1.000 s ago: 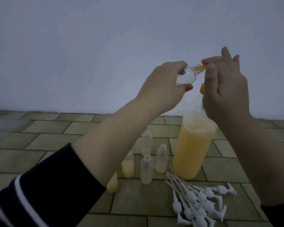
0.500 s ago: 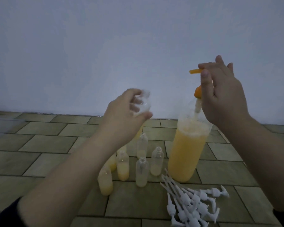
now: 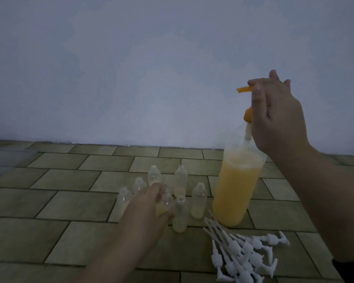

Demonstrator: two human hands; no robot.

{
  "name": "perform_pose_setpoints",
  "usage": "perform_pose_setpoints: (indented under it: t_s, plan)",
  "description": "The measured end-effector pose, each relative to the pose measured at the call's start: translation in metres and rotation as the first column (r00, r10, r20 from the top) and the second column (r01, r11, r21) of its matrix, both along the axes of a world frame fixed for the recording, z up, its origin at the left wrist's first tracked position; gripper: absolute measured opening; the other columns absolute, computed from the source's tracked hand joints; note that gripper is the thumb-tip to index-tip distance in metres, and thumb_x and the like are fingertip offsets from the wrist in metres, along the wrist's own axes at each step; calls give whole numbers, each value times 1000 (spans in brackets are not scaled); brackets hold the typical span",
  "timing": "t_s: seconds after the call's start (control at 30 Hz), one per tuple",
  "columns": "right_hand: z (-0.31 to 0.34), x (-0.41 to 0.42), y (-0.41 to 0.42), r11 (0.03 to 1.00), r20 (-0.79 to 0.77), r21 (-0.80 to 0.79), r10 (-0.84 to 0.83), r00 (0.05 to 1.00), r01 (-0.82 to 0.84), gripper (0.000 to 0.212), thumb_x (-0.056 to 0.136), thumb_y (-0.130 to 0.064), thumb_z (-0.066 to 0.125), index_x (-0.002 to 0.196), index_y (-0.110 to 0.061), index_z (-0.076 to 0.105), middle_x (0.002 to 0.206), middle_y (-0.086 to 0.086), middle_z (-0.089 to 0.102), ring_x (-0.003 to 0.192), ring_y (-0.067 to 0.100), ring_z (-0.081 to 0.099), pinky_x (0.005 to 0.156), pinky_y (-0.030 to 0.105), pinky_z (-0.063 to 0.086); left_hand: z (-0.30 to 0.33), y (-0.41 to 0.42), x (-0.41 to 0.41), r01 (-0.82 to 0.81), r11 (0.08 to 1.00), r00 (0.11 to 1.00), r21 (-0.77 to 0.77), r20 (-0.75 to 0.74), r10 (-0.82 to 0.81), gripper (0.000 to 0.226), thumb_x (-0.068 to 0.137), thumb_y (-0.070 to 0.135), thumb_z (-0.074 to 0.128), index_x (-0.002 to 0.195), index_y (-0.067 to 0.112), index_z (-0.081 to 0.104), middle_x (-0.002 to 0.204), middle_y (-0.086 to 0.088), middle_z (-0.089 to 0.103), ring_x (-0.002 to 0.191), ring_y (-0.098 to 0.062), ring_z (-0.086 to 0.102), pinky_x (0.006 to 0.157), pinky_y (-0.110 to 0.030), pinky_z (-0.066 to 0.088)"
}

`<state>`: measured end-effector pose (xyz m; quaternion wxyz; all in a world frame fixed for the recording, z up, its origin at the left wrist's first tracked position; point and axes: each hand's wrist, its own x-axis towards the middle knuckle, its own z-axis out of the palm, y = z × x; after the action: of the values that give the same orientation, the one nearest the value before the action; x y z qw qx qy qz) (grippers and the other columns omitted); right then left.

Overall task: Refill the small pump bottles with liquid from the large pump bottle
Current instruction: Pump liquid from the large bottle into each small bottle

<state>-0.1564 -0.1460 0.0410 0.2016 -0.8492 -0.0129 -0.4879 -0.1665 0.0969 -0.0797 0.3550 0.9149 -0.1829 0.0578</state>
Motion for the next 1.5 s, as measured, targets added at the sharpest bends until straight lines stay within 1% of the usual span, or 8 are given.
perform_pose_setpoints:
  t_s: [0.37,0.63,0.83,0.97,1.03,1.13,1.2,1.5]
  plan:
    - [0,-2,-1,1000,-14,-12,-14,1000,14,45,100,-30,23,120,-7,56,129,6,56,141,23,26,113,18,2,-32,-6,5,19,982,999,187,-53,-9,45,81,27,69,116,27,41,108,15,43,106,-2,48,83,-15,40]
    - [1,-2,-1,1000,-18,-14,-8,1000,8,45,100,-30,23,120,-7,56,130,6,55,141,22,25,113,20,3,-44,-6,12,9,980,1000,198,-7,-8,44,83,20,66,118,25,39,120,10,44,98,-1,42,73,-14,31]
    - [0,-1,-1,1000,-13,-8,-11,1000,11,45,100,-30,23,121,-7,56,130,7,55,141,23,25,113,21,4,-43,-8,11,-33,983,990,178,143,7,44,83,27,65,121,26,43,112,14,44,98,-2,45,78,-18,39]
    - [1,-1,-2,1000,-3,-8,-12,1000,12,45,101,-29,23,121,-7,57,130,7,56,141,22,26,114,22,5,-41,-15,15,-11,980,938,197,341,-58,45,61,33,83,96,19,59,89,5,60,76,-13,59,62,-28,50]
    - [1,-1,-2,1000,-1,-9,-15,1000,15,46,101,-30,23,121,-7,57,130,7,55,141,22,26,114,22,5,-41,-22,17,-28,973,919,230,390,-66,48,58,44,81,95,22,60,88,8,61,78,-14,62,69,-31,49]
    - [0,0,-1,1000,0,-8,-17,1000,17,45,101,-29,23,121,-7,57,130,6,56,140,21,27,113,20,4,-35,-36,16,-47,940,953,338,297,-59,56,74,54,64,120,24,52,116,9,57,113,-14,52,99,-39,30]
    - [0,0,-1,1000,3,-2,-14,1000,14,44,101,-29,24,121,-7,57,129,6,56,140,21,27,113,18,3,-35,-44,18,-99,903,966,419,260,-14,53,85,55,49,129,27,40,129,10,47,128,-14,34,100,-39,10]
    - [-1,2,-3,1000,9,-7,-8,1000,8,50,99,-34,20,120,-8,57,129,5,56,140,21,27,113,18,3,-27,-52,11,-141,851,965,506,264,3,23,91,39,43,111,28,45,112,12,55,120,-13,38,98,-42,4]
